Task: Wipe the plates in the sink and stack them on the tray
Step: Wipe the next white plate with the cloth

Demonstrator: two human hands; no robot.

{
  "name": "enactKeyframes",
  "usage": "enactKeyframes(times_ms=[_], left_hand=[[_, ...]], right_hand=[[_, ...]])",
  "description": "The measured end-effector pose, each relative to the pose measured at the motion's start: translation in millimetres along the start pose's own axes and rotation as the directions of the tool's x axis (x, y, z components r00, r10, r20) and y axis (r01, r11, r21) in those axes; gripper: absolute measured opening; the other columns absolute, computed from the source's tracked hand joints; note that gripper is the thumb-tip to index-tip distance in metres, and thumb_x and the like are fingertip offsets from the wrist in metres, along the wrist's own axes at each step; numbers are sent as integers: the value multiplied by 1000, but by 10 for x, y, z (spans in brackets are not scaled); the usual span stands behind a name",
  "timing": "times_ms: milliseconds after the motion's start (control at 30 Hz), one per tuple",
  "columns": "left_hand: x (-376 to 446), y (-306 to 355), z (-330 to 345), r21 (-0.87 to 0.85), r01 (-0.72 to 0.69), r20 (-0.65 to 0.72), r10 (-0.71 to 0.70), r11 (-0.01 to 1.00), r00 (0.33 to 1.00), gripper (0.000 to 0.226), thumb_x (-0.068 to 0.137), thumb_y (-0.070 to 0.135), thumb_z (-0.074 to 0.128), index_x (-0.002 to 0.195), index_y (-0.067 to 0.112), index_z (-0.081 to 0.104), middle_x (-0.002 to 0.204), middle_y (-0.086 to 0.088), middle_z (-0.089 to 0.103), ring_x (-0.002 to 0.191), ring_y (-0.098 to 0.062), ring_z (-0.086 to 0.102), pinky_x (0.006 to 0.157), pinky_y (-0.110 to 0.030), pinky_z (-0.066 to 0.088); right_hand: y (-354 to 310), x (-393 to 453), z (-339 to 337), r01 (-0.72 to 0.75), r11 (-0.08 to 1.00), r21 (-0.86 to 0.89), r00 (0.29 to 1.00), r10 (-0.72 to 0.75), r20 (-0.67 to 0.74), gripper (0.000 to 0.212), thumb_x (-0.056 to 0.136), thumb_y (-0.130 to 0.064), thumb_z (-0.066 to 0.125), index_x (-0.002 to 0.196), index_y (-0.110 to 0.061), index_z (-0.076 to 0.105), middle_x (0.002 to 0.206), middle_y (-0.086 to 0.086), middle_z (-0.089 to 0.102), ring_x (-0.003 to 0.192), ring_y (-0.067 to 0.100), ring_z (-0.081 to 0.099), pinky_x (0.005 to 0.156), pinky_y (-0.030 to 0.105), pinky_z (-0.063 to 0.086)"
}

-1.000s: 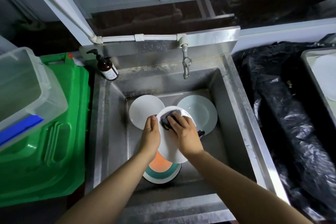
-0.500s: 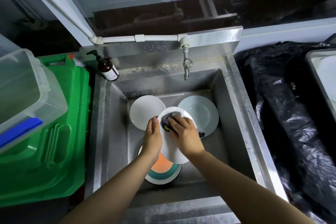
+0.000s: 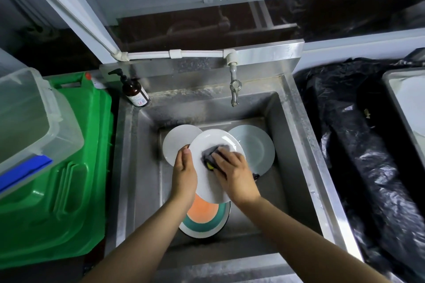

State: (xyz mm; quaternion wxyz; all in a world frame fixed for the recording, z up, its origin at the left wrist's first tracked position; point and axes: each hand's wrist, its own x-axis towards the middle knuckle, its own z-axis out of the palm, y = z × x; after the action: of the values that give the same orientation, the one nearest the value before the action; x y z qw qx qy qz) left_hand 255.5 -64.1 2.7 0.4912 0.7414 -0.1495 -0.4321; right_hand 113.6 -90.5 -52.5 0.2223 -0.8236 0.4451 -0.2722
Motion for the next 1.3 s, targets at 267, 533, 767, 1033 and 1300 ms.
enactKeyframes(times_ms=[267,533,767,1033,1300], left_hand=[[106,32,-57,-41,7,-13,-7,999,1000,23,109,41,40,107,49,61,119,12,69,115,-17,63,105,-40,50],[65,108,-23,-87,5,-72,-11,996,997,26,108,44,40,123,40,61,129,7,67,117,-18,63,106,-38,49],[134,81,-53,-31,-70,-74,67,997,995,35,109,43,36,137,33,55,135,0,63,120,-22,61,107,-41,48],[95,195,-116,-113,-64,-134,48,992,990,39,109,44,37,134,23,58,130,-3,68,115,-25,67,104,-47,53],[118,99,-202,-49,-5,-77,1,999,997,26,92,67,36,103,62,59,129,8,67,115,-21,66,103,-48,52]], right_hand=[[16,-39,-85,113,992,-57,992,-110,57,35,94,-21,69,129,-18,65,141,3,54,107,33,52,96,39,49],[-43,-137,-211,-61,998,-27,998,62,34,32,89,-18,71,121,-21,67,134,-3,57,98,32,55,85,44,54],[-176,-286,-168,136,990,42,977,-141,160,32,95,-24,67,126,-23,65,140,0,55,106,29,56,94,36,50],[-194,-281,-335,152,988,14,981,-153,121,31,89,-15,67,119,-23,67,131,-1,58,98,28,54,91,34,50],[-174,-331,-333,188,981,56,947,-196,254,30,96,-22,64,126,-23,65,138,1,56,105,32,56,91,42,53]])
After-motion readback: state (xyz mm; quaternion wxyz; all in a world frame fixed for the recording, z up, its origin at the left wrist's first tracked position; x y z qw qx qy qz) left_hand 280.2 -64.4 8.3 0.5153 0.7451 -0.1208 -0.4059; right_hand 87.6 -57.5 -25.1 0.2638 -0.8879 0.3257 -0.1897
